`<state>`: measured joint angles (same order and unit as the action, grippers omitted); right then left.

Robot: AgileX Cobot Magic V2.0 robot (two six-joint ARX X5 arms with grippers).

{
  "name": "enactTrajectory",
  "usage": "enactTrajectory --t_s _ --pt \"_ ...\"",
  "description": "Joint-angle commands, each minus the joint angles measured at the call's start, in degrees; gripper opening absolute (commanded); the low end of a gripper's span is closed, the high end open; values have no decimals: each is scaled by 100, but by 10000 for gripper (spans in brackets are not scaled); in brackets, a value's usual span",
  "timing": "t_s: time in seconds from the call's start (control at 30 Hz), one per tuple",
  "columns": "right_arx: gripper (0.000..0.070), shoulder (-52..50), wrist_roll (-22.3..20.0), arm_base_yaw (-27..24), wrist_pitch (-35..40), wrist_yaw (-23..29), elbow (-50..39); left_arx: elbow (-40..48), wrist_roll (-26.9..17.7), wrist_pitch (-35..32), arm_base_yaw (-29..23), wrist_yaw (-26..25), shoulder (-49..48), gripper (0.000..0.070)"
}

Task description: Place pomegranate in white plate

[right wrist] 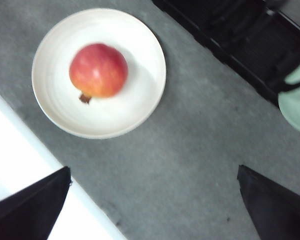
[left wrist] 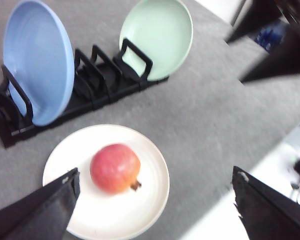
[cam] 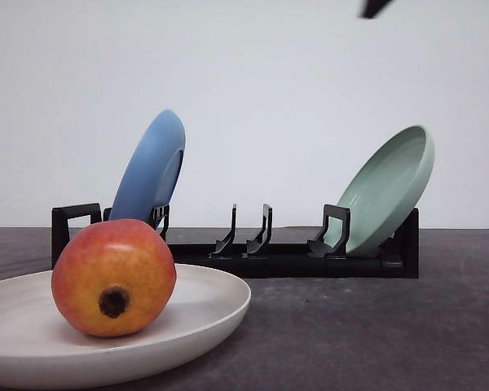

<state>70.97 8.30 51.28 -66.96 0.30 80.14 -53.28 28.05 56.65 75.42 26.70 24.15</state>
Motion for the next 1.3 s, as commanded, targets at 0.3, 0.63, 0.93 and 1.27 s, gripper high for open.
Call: enactTrajectory --t_s 0.3,0.63,0.93,1.27 --pt "700 -3364 900 22 1947 340 -2679 -87 -48 -813 72 289 411 585" --pt "700 -4985 889 22 2280 982 -2990 -87 67 -984 72 285 465 585" --pt "220 -5085 891 22 2221 972 -2990 -87 -223 -903 72 292 465 176" --pt "1 -5087 758 22 2154 1068 -2988 -87 -249 -827 72 396 421 0"
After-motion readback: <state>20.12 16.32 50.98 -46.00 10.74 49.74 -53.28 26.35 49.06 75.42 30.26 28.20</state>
